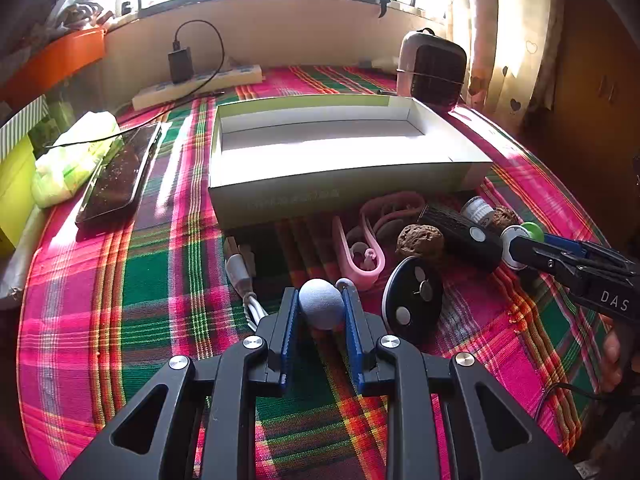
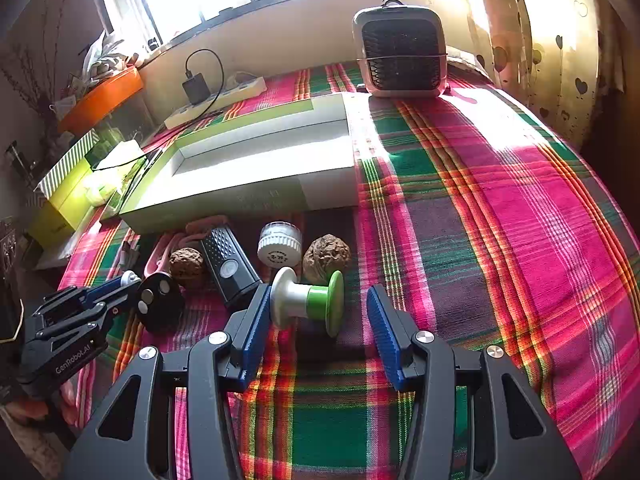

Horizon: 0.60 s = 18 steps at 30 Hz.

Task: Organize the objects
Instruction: 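Close left tool on the white egg while right tool closes on the spool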

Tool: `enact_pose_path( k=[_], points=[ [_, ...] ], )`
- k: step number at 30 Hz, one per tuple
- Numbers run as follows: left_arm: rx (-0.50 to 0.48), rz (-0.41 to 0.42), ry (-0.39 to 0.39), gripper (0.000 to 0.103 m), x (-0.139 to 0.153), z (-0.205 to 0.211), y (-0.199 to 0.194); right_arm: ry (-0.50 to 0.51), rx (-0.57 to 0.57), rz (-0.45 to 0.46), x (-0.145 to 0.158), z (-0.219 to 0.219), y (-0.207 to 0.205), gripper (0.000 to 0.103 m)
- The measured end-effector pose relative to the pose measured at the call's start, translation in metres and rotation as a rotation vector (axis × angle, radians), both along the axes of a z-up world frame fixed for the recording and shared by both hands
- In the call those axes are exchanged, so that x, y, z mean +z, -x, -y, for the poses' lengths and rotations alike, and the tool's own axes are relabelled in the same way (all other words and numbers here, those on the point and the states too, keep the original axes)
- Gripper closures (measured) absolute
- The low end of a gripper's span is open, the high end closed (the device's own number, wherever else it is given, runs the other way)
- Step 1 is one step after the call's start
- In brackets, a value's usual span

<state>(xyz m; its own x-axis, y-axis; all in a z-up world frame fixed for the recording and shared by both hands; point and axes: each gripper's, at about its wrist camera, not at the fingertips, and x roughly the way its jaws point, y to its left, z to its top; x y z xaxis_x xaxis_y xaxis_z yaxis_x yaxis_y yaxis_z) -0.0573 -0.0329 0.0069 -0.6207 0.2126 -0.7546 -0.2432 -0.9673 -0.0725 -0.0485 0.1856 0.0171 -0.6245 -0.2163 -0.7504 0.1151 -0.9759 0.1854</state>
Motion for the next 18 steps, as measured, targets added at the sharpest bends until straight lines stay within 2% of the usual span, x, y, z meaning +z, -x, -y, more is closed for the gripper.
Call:
enact_pose_path(
  k=[9, 10, 12, 18],
  points=[
    [0.0, 0.0, 0.001, 0.082, 0.0, 0.0, 0.0, -0.074, 0.034, -0.024, 0.0, 0.008, 0.002, 0.055],
    [0.0, 0.0, 0.001, 0.082, 0.0, 0.0, 0.0, -0.072, 0.039, -0.025, 0.0, 0.008, 0.002, 0.056],
    [0.0, 0.0, 0.001, 0.082, 0.0, 0.0, 0.0, -0.062, 0.052, -0.018, -0.001, 0.01, 0.003, 0.068],
    [0.002, -0.001, 0.002, 0.083, 0.0, 0.0, 0.001, -0.074, 0.064, -0.026, -0.001, 0.011, 0.001, 0.069]
  ],
)
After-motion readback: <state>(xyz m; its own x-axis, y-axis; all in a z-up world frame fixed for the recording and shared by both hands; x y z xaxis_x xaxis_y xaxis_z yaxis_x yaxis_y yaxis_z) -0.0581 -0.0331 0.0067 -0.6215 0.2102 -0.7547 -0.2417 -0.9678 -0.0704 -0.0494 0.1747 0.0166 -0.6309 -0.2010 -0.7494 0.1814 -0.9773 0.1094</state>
